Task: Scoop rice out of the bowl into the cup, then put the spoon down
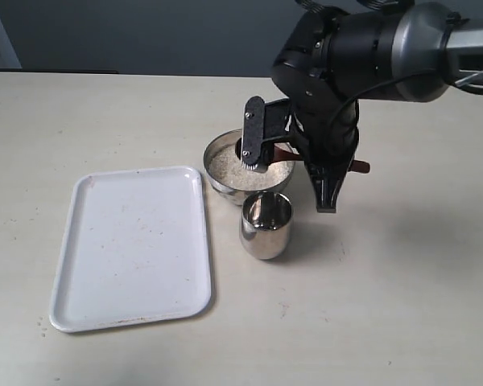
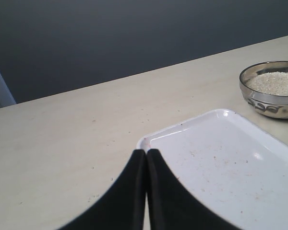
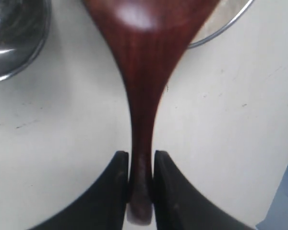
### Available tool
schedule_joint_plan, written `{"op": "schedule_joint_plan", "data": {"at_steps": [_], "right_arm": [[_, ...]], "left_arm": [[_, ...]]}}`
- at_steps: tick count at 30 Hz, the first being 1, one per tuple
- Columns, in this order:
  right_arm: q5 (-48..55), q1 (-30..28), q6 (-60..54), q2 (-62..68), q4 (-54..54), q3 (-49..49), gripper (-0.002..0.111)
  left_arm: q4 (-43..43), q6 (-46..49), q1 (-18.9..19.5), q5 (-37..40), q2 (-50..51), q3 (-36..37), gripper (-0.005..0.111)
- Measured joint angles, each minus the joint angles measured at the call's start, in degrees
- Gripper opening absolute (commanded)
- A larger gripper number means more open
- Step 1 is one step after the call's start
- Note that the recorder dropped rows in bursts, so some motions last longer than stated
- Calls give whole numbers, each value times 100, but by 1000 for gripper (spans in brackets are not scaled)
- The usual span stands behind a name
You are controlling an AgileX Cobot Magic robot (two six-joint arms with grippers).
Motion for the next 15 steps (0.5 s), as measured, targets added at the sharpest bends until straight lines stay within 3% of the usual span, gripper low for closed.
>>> {"op": "schedule_joint_plan", "data": {"at_steps": [15], "right_arm": [[-214, 47, 321, -374, 311, 803, -1]], "left_arm": [[0, 0, 0, 0, 0, 0, 1]]}}
